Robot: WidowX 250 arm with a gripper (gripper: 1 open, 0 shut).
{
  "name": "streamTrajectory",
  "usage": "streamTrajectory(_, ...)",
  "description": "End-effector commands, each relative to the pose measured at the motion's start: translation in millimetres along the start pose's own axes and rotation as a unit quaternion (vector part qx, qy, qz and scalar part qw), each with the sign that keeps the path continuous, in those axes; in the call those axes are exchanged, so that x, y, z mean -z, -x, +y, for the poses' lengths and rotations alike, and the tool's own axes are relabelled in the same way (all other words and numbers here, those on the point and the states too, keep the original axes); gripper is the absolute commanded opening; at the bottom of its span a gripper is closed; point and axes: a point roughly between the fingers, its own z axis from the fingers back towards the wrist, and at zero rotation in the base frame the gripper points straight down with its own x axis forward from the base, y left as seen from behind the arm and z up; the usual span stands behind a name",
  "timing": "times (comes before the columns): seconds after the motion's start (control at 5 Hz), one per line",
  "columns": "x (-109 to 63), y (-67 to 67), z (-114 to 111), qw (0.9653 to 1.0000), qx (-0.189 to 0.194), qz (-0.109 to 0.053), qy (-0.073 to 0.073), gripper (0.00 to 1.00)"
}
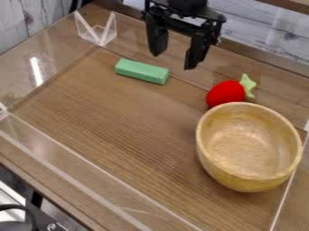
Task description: Put the green object in the brown bowl
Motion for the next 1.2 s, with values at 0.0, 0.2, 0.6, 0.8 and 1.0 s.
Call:
streamTrajectory(0.0, 2.5, -2.0, 14.3, 0.9988, 0.048, 0.012, -0.004, 1.00)
streamTrajectory(0.2, 20.3, 2.4, 27.4, 0.9925, 0.120, 0.021, -0.012, 1.00)
streamTrajectory(0.6, 42.1, 0.1, 70.1, 0.9679, 0.248, 0.005, -0.038, 0.00)
streamTrajectory(0.8, 49.1, -9.7, 94.5, 0.9633, 0.265, -0.010, -0.041, 0.00)
streamTrajectory(1.0, 65.6, -9.5, 95.2, 0.9635, 0.265, -0.023, -0.031, 0.00)
